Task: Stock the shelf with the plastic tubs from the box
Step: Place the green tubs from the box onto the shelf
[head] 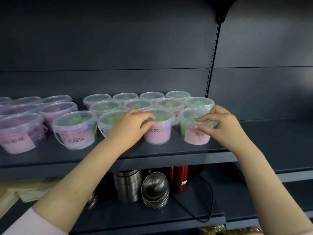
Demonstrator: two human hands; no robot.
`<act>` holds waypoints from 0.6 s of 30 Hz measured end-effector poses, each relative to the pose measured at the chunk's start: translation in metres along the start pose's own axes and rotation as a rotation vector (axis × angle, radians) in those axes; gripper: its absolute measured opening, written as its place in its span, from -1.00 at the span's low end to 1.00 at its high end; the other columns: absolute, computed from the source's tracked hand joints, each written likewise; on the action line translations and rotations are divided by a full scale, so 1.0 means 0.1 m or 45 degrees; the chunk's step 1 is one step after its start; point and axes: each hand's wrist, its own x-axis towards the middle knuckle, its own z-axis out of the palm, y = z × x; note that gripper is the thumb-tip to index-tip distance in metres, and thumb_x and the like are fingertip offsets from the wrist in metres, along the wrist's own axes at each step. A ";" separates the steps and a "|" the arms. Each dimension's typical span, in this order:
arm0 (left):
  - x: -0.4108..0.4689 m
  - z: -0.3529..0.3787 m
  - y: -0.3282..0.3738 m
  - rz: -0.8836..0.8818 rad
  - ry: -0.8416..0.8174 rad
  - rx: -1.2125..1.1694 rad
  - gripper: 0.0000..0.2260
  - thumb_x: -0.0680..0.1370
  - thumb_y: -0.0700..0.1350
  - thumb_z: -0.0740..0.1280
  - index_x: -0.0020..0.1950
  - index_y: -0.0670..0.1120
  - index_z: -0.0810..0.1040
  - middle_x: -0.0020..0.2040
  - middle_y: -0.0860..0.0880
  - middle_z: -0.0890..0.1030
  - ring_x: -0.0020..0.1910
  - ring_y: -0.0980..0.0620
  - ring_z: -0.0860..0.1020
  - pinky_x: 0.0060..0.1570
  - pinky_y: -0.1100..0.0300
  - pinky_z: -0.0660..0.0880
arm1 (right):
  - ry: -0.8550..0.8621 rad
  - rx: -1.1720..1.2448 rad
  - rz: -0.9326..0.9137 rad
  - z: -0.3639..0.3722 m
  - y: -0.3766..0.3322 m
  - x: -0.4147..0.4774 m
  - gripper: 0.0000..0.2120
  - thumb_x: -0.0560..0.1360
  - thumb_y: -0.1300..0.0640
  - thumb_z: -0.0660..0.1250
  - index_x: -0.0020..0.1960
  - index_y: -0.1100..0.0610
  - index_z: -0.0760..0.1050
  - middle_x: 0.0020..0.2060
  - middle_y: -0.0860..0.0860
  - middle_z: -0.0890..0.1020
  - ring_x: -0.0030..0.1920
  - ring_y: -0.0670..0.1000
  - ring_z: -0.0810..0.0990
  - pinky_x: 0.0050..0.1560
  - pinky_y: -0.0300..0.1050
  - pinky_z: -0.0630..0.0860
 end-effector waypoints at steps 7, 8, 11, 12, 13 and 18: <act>0.01 0.03 0.08 0.042 0.027 0.052 -0.82 0.56 0.04 0.29 0.08 0.02 0.60 0.05 0.07 0.64 0.08 -0.01 0.54 0.00 0.09 0.47 | -0.269 0.245 0.091 -0.07 0.02 0.16 -0.85 0.44 0.09 0.45 0.00 -0.08 0.69 -0.08 0.05 0.51 0.08 -0.02 0.53 0.27 -0.19 0.40; 0.02 0.02 0.07 0.041 0.024 0.053 -0.82 0.56 0.05 0.29 0.08 0.03 0.60 0.05 0.07 0.64 0.08 0.00 0.54 -0.01 0.11 0.46 | -0.302 0.290 0.093 -0.11 0.03 0.17 -0.85 0.44 0.08 0.46 -0.03 -0.12 0.69 -0.07 0.04 0.51 0.10 -0.02 0.53 0.33 -0.10 0.38; 0.04 0.01 0.08 0.025 0.018 0.058 -0.82 0.55 0.08 0.29 0.07 0.05 0.60 0.04 0.11 0.63 0.05 0.02 0.53 -0.08 0.17 0.40 | -0.330 0.318 0.107 -0.12 0.05 0.21 -0.84 0.41 0.06 0.48 -0.07 -0.19 0.68 -0.07 0.01 0.51 0.11 -0.03 0.52 0.36 0.01 0.35; 0.04 0.01 0.07 0.025 0.016 0.053 -0.82 0.55 0.08 0.29 0.07 0.06 0.60 0.04 0.11 0.62 0.05 0.03 0.52 -0.09 0.17 0.40 | -0.330 0.325 0.111 -0.12 0.05 0.22 -0.84 0.41 0.06 0.48 -0.07 -0.18 0.68 -0.07 0.01 0.51 0.11 -0.03 0.51 0.36 0.02 0.35; 0.05 0.01 0.07 0.029 0.014 0.055 -0.82 0.55 0.09 0.29 0.07 0.06 0.60 0.03 0.12 0.62 0.04 0.03 0.52 -0.10 0.17 0.40 | -0.327 0.336 0.114 -0.11 0.05 0.23 -0.85 0.41 0.06 0.48 -0.07 -0.17 0.69 -0.07 0.02 0.50 0.11 -0.03 0.51 0.36 0.02 0.36; 0.05 0.03 0.06 0.029 -0.010 0.073 -0.80 0.56 0.09 0.28 0.10 0.07 0.58 0.05 0.13 0.62 0.08 0.04 0.52 -0.03 0.16 0.43 | -0.371 0.291 0.118 -0.11 0.09 0.29 -0.87 0.40 0.06 0.49 -0.08 -0.13 0.68 -0.09 -0.10 0.52 0.08 -0.09 0.53 0.31 -0.10 0.38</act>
